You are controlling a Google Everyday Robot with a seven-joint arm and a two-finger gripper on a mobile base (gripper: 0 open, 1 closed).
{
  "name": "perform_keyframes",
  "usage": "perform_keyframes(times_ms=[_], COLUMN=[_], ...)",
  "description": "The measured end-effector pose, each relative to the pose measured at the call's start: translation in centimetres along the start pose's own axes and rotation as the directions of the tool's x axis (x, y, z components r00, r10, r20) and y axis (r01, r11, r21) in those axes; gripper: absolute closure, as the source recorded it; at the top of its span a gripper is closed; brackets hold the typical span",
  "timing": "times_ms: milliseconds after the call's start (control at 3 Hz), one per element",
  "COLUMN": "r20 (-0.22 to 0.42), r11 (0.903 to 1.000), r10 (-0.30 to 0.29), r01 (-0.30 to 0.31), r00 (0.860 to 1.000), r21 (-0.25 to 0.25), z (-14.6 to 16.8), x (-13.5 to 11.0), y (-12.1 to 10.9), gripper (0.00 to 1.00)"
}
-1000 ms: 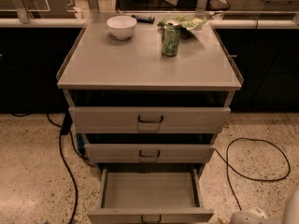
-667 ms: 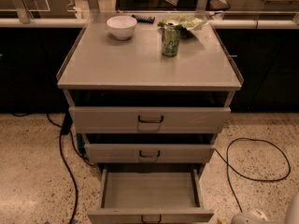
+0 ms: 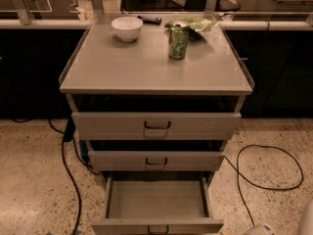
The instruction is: Close bottom drawer
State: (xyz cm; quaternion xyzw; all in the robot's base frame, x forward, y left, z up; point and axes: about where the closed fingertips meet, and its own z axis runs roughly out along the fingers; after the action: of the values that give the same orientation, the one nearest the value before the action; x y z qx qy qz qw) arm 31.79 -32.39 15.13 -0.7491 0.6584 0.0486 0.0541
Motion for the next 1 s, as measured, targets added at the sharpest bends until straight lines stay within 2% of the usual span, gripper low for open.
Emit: perform_keyframes(times_ms=[333, 667, 1000], r20=[-0.023, -0.026, 0.021], r11=[0.9969, 0.9903, 0.9921], r10=[-0.076, -0.128, -0.102], r01=[0.076, 0.126, 0.103], r00=[0.997, 0.991, 0.995], r21=[-0.021, -0.058, -0.071], z=[0.8, 1.8, 2.3], x=[-1.4, -3.4, -6.1], y=[0.3, 0.1, -1.1], gripper=[0.0, 0.0, 0.0])
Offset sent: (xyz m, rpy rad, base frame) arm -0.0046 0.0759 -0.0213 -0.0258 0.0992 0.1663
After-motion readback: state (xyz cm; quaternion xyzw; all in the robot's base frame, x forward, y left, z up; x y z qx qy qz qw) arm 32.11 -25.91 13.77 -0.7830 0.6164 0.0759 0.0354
